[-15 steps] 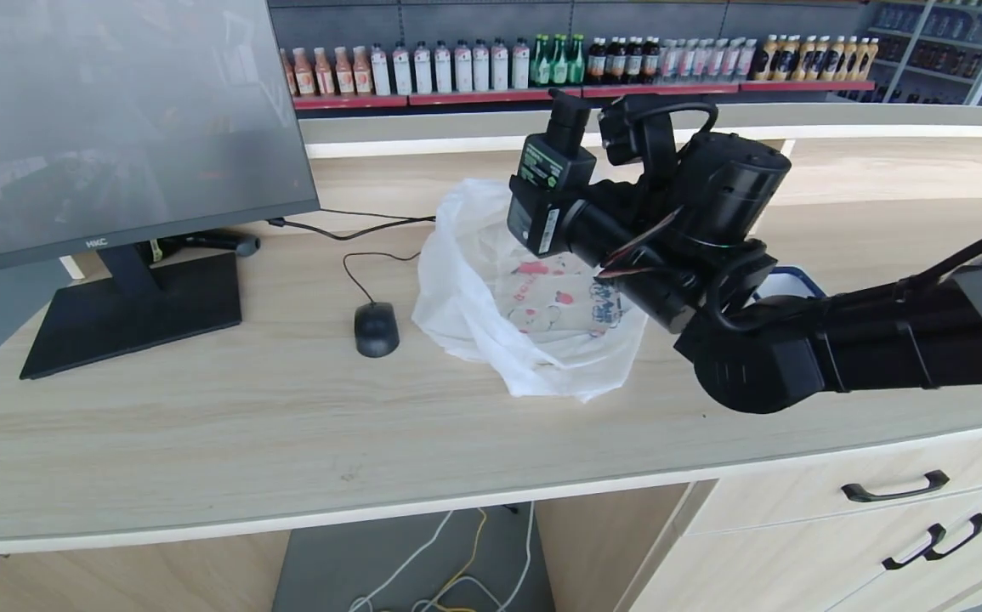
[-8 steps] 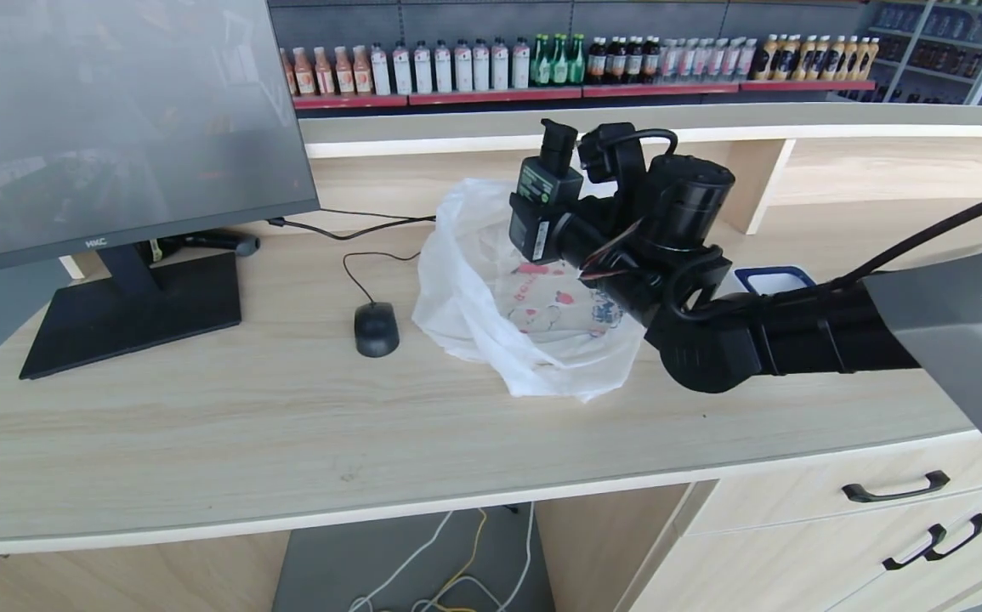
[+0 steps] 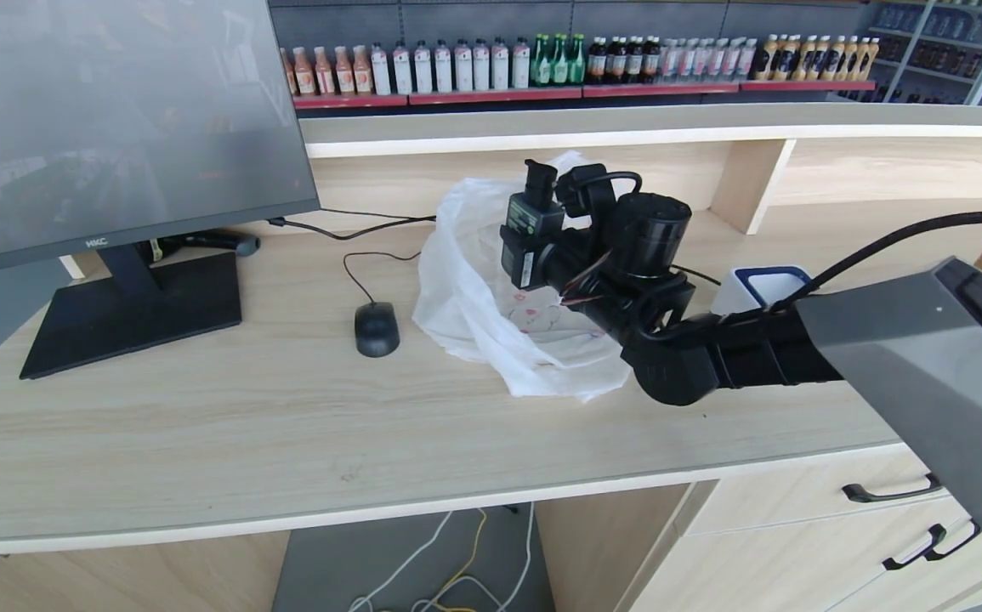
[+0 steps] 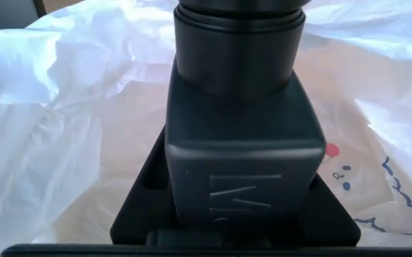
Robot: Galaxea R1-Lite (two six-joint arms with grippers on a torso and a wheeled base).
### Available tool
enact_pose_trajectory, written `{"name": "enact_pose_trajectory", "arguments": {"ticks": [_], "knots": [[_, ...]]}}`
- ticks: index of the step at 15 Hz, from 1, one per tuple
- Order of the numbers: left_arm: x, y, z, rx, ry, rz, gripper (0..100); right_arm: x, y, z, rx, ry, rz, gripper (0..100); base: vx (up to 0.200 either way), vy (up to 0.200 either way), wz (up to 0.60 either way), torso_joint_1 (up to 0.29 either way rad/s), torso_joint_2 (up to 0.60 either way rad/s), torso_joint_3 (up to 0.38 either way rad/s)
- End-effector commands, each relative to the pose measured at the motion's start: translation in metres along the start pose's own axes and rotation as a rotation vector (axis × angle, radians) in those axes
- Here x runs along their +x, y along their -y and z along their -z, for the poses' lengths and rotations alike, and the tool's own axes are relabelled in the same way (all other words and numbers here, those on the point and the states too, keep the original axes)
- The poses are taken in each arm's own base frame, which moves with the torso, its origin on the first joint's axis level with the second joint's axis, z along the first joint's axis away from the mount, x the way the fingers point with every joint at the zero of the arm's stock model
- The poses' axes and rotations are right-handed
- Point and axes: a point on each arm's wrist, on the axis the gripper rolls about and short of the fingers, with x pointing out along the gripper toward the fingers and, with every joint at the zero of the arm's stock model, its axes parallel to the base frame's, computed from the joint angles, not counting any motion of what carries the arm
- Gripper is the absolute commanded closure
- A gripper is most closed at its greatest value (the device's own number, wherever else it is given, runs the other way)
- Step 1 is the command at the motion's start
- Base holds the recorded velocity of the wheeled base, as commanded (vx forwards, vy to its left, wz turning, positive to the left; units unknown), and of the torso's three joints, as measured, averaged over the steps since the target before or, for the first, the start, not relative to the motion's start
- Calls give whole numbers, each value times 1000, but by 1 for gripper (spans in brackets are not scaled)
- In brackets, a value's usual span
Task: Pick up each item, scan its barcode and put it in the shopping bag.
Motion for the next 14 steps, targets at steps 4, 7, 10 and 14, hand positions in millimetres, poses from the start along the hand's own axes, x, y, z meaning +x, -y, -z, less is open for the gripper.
{"name": "enact_pose_trajectory", "arguments": {"ticks": [4, 7, 10, 14], "knots": [[0, 0, 0, 0, 0, -1, 0, 5, 0, 21, -5, -37, 2, 100, 0, 0, 0, 0, 0, 0], [0, 0, 0, 0, 0, 1, 0, 6, -1, 26, -7, -48, 1, 100, 0, 0, 0, 0, 0, 0], [0, 0, 0, 0, 0, 1, 0, 6, -1, 28, -7, -51, 1, 100, 0, 0, 0, 0, 0, 0], [0, 0, 0, 0, 0, 1, 0, 6, -8, 32, -16, -58, -11, 100, 0, 0, 0, 0, 0, 0]]}}
